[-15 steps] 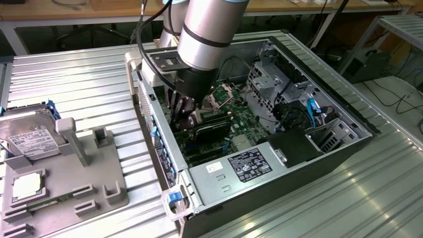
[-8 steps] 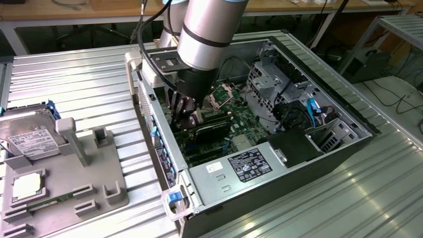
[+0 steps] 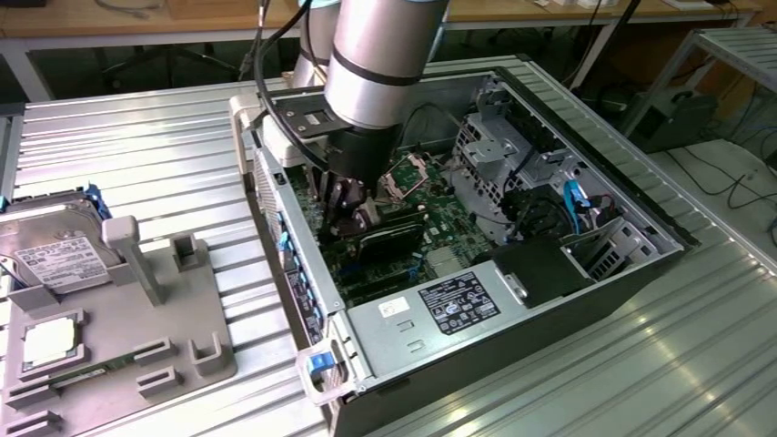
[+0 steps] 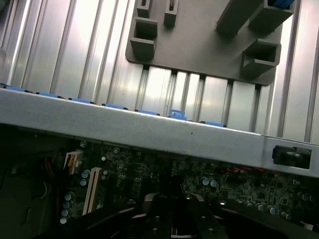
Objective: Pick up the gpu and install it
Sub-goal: 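Press down on the gpu until it lock into place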
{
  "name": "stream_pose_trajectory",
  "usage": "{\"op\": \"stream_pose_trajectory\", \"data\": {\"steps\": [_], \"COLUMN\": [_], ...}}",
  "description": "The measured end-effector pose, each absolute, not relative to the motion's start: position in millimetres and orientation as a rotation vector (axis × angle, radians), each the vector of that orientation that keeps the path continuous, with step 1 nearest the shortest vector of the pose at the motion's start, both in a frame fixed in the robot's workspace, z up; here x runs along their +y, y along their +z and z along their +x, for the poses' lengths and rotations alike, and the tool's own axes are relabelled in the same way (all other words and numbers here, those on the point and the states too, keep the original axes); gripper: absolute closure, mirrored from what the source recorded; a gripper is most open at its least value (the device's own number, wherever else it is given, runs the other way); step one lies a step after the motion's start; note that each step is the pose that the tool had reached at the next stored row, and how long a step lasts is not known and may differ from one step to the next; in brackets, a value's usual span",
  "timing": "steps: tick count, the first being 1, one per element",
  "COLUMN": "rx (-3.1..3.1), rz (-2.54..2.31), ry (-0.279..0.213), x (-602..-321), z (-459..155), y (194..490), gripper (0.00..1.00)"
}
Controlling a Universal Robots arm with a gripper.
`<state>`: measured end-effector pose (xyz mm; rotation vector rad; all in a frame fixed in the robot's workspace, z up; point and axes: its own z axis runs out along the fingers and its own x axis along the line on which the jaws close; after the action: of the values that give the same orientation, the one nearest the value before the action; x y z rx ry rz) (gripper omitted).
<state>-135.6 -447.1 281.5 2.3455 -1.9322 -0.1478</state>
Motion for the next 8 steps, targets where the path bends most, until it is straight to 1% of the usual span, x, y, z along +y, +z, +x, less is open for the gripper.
{"op": "stream_pose_trajectory", "data": {"steps": [8], "rx": [-1.934], "rz": [2.394], "ry": [-0.079], "x": [-445.6], "z": [-136.6], "y": [280.2], "gripper": [0.89]}}
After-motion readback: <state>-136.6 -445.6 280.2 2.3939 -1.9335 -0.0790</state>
